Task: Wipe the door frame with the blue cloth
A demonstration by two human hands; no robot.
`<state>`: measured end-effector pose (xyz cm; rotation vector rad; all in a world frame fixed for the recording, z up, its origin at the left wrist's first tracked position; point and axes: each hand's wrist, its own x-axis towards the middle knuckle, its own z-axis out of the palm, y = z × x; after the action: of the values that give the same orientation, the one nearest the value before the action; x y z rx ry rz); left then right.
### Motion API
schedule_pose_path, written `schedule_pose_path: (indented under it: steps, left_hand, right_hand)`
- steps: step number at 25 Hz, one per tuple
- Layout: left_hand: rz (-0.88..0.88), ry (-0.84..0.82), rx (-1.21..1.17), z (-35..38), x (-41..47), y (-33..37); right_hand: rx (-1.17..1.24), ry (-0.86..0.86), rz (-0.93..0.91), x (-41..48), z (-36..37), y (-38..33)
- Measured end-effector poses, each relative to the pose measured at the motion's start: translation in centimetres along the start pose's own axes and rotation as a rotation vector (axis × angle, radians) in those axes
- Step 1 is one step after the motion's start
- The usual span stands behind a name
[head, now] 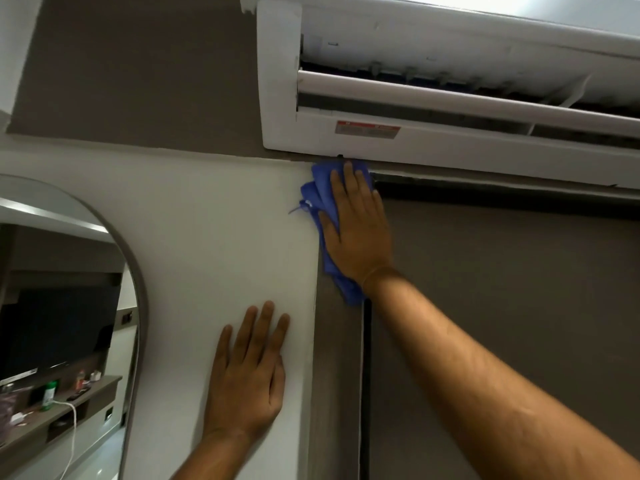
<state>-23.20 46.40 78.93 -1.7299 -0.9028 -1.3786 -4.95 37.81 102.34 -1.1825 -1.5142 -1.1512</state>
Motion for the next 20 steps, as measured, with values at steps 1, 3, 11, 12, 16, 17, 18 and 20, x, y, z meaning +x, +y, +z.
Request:
schedule_pose_path:
  steps: [1,3,11,12,16,17,18,20]
  left_hand:
    - [0.000,-0.001,-0.001,-0.1,0.0,0.0]
    - [-0.002,-0.008,0.000,-0.2,0.0,0.0]
    - [0.000,0.006,-0.008,0.0,-0.2,0.2]
    - [0.002,0.004,-0.004,-0.1,-0.1,0.2]
    - [-0.002,-0.006,0.011,0.0,-0.9,0.5]
    - [-0.008,-0.012,0.012,0.1,-1.1,0.6]
    - [-0.013,-0.018,0.011,0.1,-1.4,0.7]
    - [-0.015,-0.020,-0.006,0.1,-2.1,1.1]
  right_hand:
    - [-0.001,0.009,-0.007,1.1,-0.4,0.3]
    - [0.032,0.024,-0.002,1.3,-0.3,0.3]
    - [0.115,-0.164,-0.075,-12.1,1.5,-1.0]
    - [0.112,-0.164,-0.081,-13.7,1.6,-1.2]
    - [0.080,-0.133,-0.078,-18.1,2.3,-2.0]
    - [0.066,-0.125,-0.072,-19.0,2.6,-2.1]
    - [0.048,-0.115,-0.069,-19.8,3.0,-2.2]
    - [0.008,-0.100,-0.068,-21.6,3.5,-2.5]
